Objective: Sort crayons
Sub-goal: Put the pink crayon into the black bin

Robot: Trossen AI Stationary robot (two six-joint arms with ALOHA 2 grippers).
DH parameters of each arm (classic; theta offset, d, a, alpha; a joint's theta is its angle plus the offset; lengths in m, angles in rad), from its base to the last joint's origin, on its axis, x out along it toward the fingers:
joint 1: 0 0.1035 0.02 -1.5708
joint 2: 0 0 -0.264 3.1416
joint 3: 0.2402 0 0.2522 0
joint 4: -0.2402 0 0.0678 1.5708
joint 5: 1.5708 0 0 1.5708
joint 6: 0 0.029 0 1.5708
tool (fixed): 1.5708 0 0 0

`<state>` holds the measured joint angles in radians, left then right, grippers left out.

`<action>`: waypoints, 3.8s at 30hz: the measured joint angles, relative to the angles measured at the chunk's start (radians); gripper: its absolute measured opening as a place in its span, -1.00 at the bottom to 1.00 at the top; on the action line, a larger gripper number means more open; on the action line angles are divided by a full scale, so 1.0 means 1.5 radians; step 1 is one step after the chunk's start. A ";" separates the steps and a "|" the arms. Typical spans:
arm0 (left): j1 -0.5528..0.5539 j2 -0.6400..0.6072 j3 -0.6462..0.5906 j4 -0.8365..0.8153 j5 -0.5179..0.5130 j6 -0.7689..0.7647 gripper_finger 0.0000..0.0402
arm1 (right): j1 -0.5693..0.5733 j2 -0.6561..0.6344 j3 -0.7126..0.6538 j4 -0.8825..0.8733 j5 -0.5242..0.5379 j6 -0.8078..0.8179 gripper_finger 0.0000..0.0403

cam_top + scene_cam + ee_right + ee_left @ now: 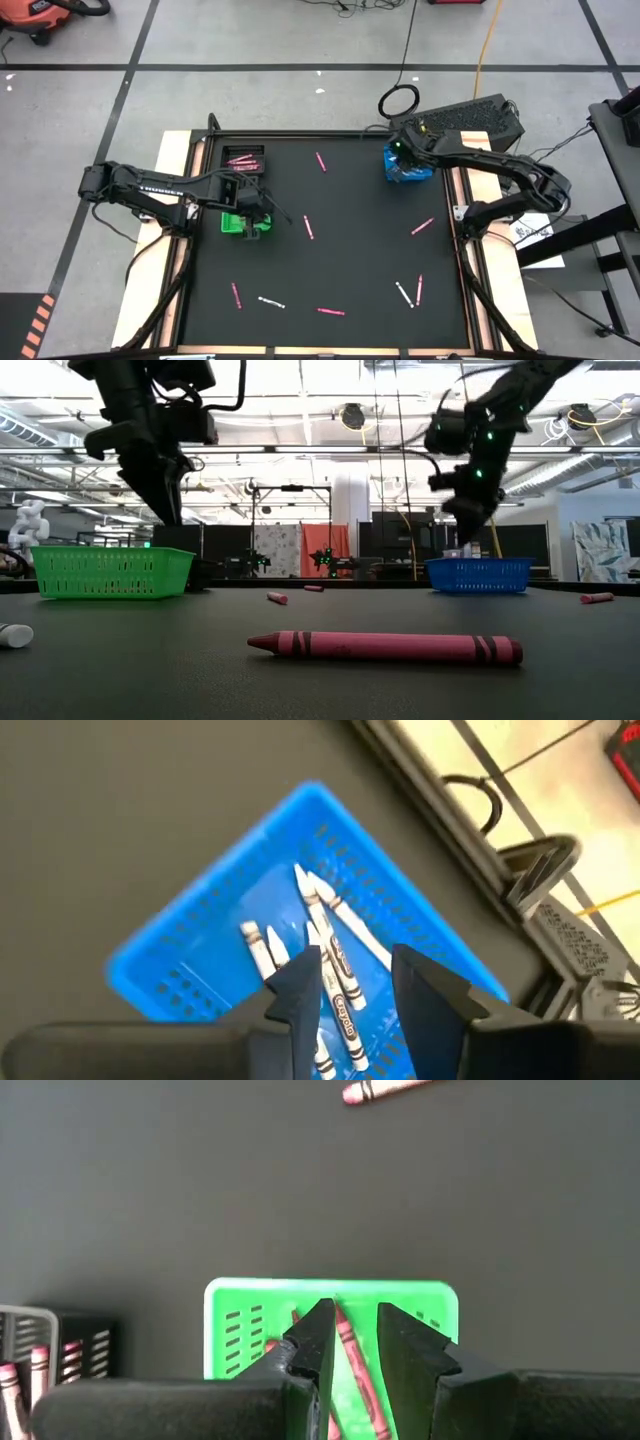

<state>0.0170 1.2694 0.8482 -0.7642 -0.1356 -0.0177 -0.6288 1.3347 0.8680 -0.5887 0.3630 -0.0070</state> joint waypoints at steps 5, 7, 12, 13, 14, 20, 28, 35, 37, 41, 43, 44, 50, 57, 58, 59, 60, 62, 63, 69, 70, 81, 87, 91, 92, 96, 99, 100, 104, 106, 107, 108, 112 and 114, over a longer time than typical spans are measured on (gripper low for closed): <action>0.000 0.000 0.000 0.023 0.022 -0.002 -0.62 | 0.034 -0.014 0.067 -0.064 -0.020 0.081 -0.46; 0.000 0.000 0.000 0.034 0.032 -0.002 -0.62 | 0.049 -0.014 0.086 -0.086 -0.054 0.115 -0.46; -0.006 0.000 0.000 0.069 0.048 -0.003 -0.62 | 0.090 -0.014 0.104 -0.125 -0.171 0.172 -0.46; -0.009 0.000 0.000 0.077 0.050 -0.003 -0.62 | 0.098 -0.014 0.104 -0.133 -0.199 0.185 -0.46; -0.013 0.000 0.000 0.084 0.051 -0.003 -0.62 | 0.108 -0.014 0.104 -0.140 -0.226 0.200 -0.46; -0.030 0.004 0.000 0.137 0.054 -0.037 -0.62 | 0.177 -0.014 0.104 -0.135 -0.297 0.294 -0.46; -0.043 0.084 0.000 0.164 0.054 0.109 -0.62 | 0.242 -0.014 0.104 -0.080 -0.298 0.398 -0.46; -0.042 0.140 0.000 0.263 0.053 0.294 -0.63 | 0.266 -0.014 0.104 -0.078 -0.296 0.398 -0.46; -0.042 0.156 0.003 0.291 0.053 0.347 -0.63 | 0.270 -0.014 0.104 -0.078 -0.296 0.398 -0.46; -0.038 0.198 0.030 0.297 0.053 0.417 -0.63 | 0.277 -0.014 0.104 -0.079 -0.295 0.398 -0.46; -0.036 0.223 0.043 0.300 0.053 0.439 -0.63 | 0.278 -0.014 0.104 -0.078 -0.295 0.398 -0.46; -0.036 0.236 0.050 0.296 0.052 0.454 -0.63 | 0.278 -0.014 0.104 -0.077 -0.295 0.398 -0.46; -0.032 0.290 0.088 0.303 0.049 0.498 -0.63 | 0.278 -0.014 0.104 -0.074 -0.294 0.397 -0.46; -0.025 0.304 0.090 0.309 0.050 0.574 -0.63 | 0.278 -0.014 0.104 -0.071 -0.293 0.390 -0.46; -0.023 0.305 0.089 0.306 0.050 0.582 -0.63 | 0.278 -0.014 0.104 -0.071 -0.293 0.388 -0.46; -0.022 0.306 0.089 0.303 0.051 0.592 -0.63 | 0.278 -0.014 0.104 -0.071 -0.293 0.385 -0.46; -0.022 0.307 0.089 0.306 0.052 0.602 -0.63 | 0.278 -0.014 0.104 -0.070 -0.293 0.382 -0.46; -0.020 0.315 0.090 0.321 0.053 0.618 -0.63 | 0.278 -0.014 0.104 -0.069 -0.293 0.381 -0.46; -0.020 0.317 0.090 0.314 0.054 0.622 -0.63 | 0.278 -0.014 0.104 -0.067 -0.294 0.381 -0.46; -0.012 0.338 0.089 0.325 0.055 0.632 -0.63 | 0.278 -0.014 0.103 -0.064 -0.294 0.381 -0.46; -0.009 0.345 0.090 0.344 0.055 0.632 -0.63 | 0.278 -0.014 0.103 -0.064 -0.294 0.380 -0.46; 0.021 0.386 0.098 0.335 0.082 0.632 -0.63 | 0.280 -0.013 0.103 -0.056 -0.294 0.379 -0.46; 0.023 0.392 0.098 0.319 0.095 0.627 -0.67 | 0.281 -0.013 0.103 -0.050 -0.294 0.378 -0.46; 0.024 0.393 0.098 0.316 0.091 0.627 -0.87 | 0.281 -0.013 0.103 -0.049 -0.293 0.374 -0.46; 0.024 0.393 0.099 0.314 0.091 0.626 -0.93 | 0.281 -0.013 0.103 -0.049 -0.293 0.373 -0.46; 0.018 0.395 0.111 0.305 0.084 0.597 -0.96 | 0.281 -0.013 0.103 -0.049 -0.293 0.373 -0.46; 0.008 0.387 0.130 0.283 0.051 0.586 -0.96 | 0.281 -0.013 0.103 -0.049 -0.293 0.371 -0.46; 0.007 0.385 0.137 0.272 0.041 0.582 -0.97 | 0.281 -0.013 0.103 -0.049 -0.293 0.364 -0.46; 0.008 0.349 0.156 0.236 0.032 0.558 -0.99 | 0.281 -0.013 0.103 -0.049 -0.292 0.345 -0.46; 0.014 0.322 0.159 0.214 0.032 0.556 -0.99 | 0.281 -0.013 0.103 -0.049 -0.292 0.344 -0.46; 0.020 0.308 0.158 0.185 0.032 0.549 -0.99 | 0.281 -0.013 0.103 -0.049 -0.292 0.344 -0.46; 0.027 0.296 0.157 0.164 0.032 0.541 -0.99 | 0.281 -0.013 0.103 -0.049 -0.292 0.345 -0.46; 0.071 0.229 0.157 0.091 0.030 0.500 -0.99 | 0.281 -0.013 0.103 -0.049 -0.292 0.345 -0.46; 0.096 0.196 0.158 0.059 0.030 0.482 -0.99 | 0.281 -0.013 0.103 -0.049 -0.292 0.345 -0.46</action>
<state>0.1609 1.5630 1.0859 -0.6754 -0.0910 0.7057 -0.2077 1.3148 1.0229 -0.6624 -0.0753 0.5110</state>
